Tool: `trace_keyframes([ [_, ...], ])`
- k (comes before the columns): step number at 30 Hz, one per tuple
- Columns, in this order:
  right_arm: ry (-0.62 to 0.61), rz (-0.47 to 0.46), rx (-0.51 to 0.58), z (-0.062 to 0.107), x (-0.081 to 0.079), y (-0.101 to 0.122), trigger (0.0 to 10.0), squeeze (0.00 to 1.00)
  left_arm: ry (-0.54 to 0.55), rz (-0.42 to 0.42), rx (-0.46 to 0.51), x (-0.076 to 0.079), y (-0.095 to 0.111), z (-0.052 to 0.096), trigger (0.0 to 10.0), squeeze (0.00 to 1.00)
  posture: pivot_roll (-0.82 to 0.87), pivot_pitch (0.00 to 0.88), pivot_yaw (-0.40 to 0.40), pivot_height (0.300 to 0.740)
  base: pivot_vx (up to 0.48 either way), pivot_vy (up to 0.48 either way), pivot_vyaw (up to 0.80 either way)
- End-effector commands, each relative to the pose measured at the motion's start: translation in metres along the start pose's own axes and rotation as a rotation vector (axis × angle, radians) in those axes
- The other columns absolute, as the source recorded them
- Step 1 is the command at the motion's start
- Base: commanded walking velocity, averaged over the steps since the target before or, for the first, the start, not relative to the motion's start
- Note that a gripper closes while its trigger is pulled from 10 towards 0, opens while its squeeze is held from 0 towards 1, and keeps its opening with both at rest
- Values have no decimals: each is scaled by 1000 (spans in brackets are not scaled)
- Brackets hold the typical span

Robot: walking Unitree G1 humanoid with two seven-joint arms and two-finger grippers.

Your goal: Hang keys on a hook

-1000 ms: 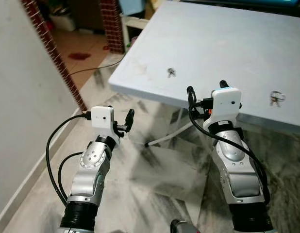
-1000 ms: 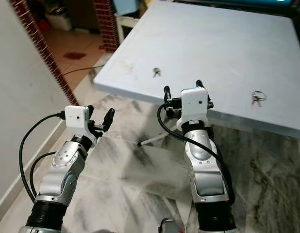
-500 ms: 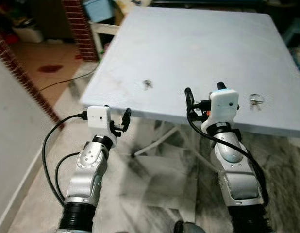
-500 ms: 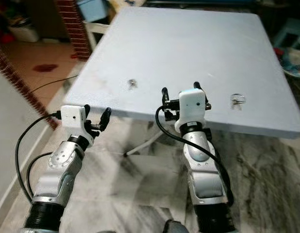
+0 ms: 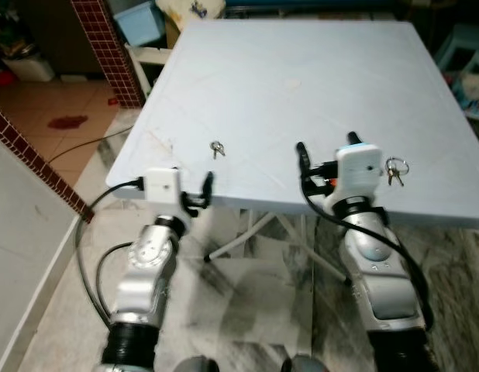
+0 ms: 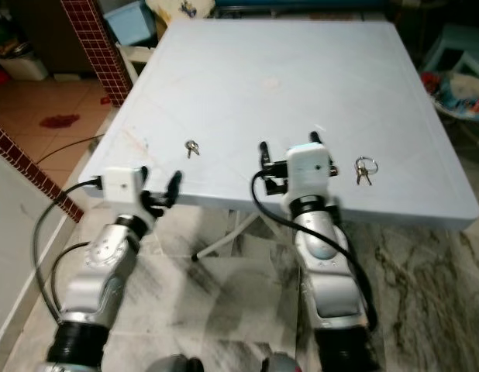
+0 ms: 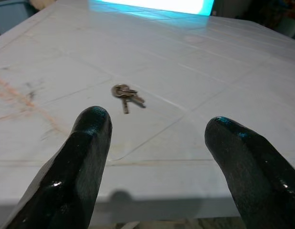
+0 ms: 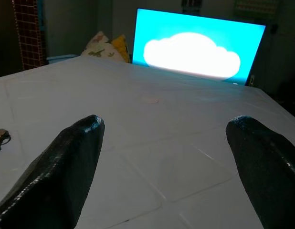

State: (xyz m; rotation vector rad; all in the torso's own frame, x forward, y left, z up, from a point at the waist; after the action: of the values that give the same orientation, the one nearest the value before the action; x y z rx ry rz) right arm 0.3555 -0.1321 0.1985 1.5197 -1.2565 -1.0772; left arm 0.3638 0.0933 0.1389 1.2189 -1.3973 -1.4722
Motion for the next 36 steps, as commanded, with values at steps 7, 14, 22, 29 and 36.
trace_keyframes([
  [7,55,-53,-6,1,-17,0,10000,0,53,-25,-25,-15,-5,5,10000,0,-41,177,66,740,0,0,0],
  [14,78,-108,-32,-6,-23,-3,10000,0,98,-68,-22,-26,-3,12,10000,0,-8,206,78,740,0,0,0],
  [22,149,-139,-44,-24,-34,-4,10000,0,173,-107,-33,-49,-3,32,10000,0,71,232,89,740,0,0,0],
  [29,133,-148,-30,-23,-33,-7,10000,0,188,-108,-51,-58,-3,35,10000,0,92,220,93,740,0,0,0],
  [36,118,-137,-2,-19,-32,-4,10000,0,175,-116,-50,-57,0,29,10000,0,76,214,99,740,0,83,0],
])
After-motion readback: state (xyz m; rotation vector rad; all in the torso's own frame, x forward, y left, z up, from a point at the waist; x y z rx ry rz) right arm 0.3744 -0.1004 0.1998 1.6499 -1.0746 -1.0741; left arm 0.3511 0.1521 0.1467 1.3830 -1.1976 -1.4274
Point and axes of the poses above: a point about 5 cm out from each wrist's last joint towards the gripper, its own z axis pointing back from the gripper into the wrist, its own y axis along the axis of the wrist's last joint, x = y × z, the point moved 5 cm from there along -z, pointing out of the wrist towards the gripper, and after that the axes turned 15 degrees about -z, right-handed, at the moved point
